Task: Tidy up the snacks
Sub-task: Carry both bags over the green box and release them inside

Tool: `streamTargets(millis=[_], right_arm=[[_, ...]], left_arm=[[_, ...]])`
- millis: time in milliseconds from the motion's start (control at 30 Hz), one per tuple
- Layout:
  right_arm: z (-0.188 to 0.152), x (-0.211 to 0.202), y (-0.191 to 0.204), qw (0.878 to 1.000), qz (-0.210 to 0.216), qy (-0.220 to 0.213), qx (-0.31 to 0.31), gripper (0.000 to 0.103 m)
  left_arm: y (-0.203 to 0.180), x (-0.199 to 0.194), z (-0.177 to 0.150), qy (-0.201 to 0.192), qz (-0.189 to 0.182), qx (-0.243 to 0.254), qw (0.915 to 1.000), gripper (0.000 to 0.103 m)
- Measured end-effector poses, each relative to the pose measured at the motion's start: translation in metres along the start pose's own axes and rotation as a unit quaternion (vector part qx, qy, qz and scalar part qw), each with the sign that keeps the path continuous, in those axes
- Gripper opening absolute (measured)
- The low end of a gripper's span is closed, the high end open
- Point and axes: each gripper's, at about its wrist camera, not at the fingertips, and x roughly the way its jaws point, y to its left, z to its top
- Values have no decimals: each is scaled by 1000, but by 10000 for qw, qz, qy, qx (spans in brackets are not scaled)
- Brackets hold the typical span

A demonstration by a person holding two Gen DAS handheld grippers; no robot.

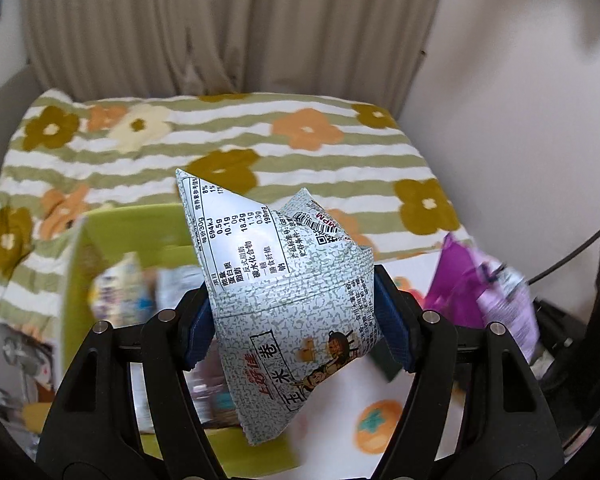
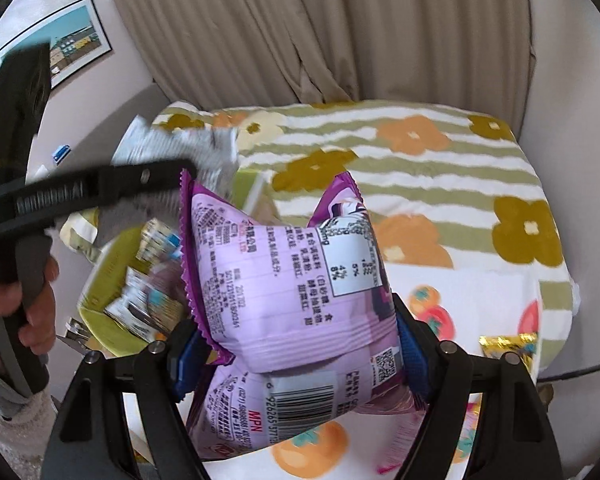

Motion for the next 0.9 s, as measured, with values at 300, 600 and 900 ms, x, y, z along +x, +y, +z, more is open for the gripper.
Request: streamTargets(millis=[300, 600, 900], right_arm=[[26, 23, 84, 9995, 94, -95, -298, 76], [39, 60, 127, 9993, 252, 94, -256, 76], [58, 96, 135, 9971, 434, 390, -482, 76]], left_arm=[[111, -22, -28, 102, 384, -328, 9987, 67], [166, -6, -57, 485, 510, -421, 9966, 75], [180, -1, -73, 373, 821, -681, 9936, 103]])
